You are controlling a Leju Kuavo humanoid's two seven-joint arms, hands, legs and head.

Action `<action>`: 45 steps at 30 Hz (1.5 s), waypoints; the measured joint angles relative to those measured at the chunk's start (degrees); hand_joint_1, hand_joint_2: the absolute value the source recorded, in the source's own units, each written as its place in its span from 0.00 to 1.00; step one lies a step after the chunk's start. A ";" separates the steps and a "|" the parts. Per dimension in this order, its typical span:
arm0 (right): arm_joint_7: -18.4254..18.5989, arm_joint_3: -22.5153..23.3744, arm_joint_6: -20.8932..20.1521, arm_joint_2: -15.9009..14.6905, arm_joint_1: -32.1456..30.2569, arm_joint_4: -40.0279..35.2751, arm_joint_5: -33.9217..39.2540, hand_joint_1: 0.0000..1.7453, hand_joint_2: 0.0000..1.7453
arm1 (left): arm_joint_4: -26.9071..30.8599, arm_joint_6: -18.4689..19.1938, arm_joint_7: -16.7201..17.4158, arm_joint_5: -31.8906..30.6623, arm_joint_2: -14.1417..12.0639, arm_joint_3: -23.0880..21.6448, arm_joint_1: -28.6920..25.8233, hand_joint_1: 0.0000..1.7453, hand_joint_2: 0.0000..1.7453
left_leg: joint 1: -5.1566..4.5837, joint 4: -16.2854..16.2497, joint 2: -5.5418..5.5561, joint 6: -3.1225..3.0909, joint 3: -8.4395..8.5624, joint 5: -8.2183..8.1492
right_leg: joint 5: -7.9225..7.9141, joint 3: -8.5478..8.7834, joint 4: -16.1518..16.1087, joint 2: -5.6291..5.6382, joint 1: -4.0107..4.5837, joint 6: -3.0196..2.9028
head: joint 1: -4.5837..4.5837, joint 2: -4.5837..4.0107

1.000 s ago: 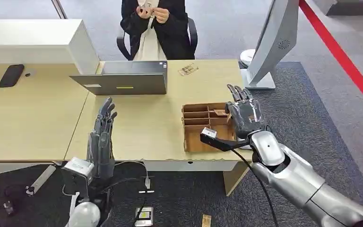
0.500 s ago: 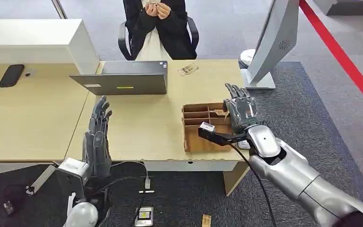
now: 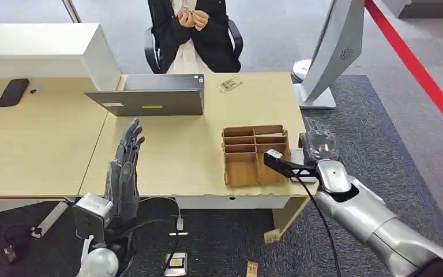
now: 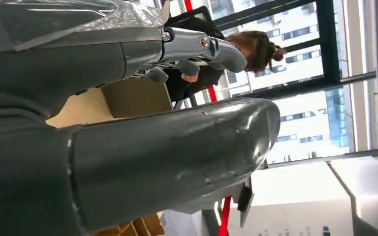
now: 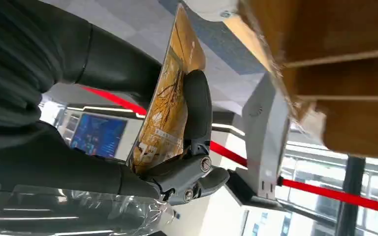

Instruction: Pass the card to the sensor for recognition and then transmit it.

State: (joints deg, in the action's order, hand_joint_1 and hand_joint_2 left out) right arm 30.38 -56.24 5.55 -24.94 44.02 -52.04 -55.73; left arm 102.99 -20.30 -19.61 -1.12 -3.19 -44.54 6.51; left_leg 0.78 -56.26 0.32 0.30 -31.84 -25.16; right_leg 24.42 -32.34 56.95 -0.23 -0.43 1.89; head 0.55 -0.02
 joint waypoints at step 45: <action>2.16 1.09 -0.72 -4.20 -5.77 -4.24 5.38 1.00 1.00 | 0.00 2.10 -0.22 0.31 0.07 0.02 -0.50 0.00 0.00 | 0.00 0.00 -0.02 0.00 0.01 0.00 | 0.00 0.01 0.00 0.01 0.00 0.00 | 0.00 0.00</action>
State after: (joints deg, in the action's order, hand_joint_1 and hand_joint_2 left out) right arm 32.54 -55.15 4.83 -29.14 38.25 -56.28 -50.36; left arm 102.99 -18.21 -19.82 -0.81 -3.13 -44.52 6.02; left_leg 0.78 -56.25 0.30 0.30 -31.83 -25.15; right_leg 24.42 -32.33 56.95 -0.22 -0.43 1.89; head 0.55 -0.02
